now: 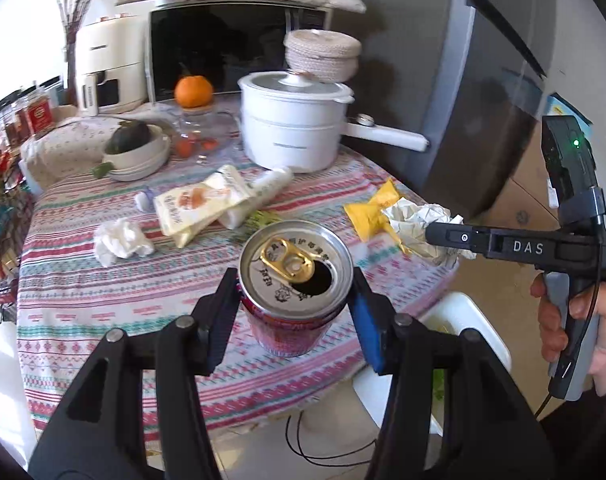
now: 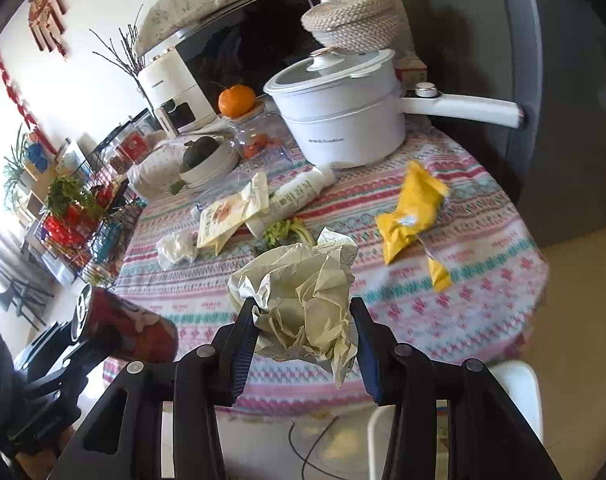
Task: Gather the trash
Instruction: 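Carry the can and crumpled paper over the white bin and open both tools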
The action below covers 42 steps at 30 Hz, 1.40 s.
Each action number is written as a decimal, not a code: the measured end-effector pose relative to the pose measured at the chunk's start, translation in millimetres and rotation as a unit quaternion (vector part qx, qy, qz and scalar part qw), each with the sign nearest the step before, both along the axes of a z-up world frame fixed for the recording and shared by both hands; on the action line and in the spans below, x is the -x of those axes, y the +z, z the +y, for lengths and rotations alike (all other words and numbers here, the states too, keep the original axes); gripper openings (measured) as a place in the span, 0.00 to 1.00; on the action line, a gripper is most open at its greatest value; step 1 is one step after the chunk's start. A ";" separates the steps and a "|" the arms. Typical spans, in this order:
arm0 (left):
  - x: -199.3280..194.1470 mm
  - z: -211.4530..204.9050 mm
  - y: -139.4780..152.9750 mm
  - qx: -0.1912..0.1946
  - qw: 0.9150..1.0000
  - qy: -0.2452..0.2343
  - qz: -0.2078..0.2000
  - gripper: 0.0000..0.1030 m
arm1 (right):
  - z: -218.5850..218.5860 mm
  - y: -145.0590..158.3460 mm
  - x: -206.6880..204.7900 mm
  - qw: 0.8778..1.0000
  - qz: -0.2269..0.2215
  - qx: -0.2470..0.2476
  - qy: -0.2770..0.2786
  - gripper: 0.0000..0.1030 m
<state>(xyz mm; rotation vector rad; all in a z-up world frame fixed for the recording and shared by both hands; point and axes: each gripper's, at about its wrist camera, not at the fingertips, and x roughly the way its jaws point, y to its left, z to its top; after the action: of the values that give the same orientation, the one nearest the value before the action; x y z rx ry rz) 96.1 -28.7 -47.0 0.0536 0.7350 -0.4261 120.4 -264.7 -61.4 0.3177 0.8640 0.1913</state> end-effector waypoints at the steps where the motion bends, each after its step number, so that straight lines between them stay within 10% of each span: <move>1: 2.2 -5.0 -1.8 0.000 1.000 -0.007 0.001 0.53 | -4.5 -2.0 5.5 1.000 0.000 0.001 -0.003 0.45; 31: 53.5 -186.7 -121.4 -0.043 0.970 -0.209 0.116 0.53 | -151.9 -122.2 82.4 0.968 0.232 0.031 -0.096 0.48; 42: 59.8 -202.2 -144.2 -0.081 0.965 -0.221 0.111 0.55 | -172.3 -125.1 86.9 0.962 0.246 0.015 -0.119 0.66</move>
<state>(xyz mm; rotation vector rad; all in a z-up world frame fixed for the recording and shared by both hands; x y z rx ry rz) 36.3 -230.9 -191.2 0.3335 0.9813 -0.8073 33.5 -437.0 -186.4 0.4471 1.3082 -0.1335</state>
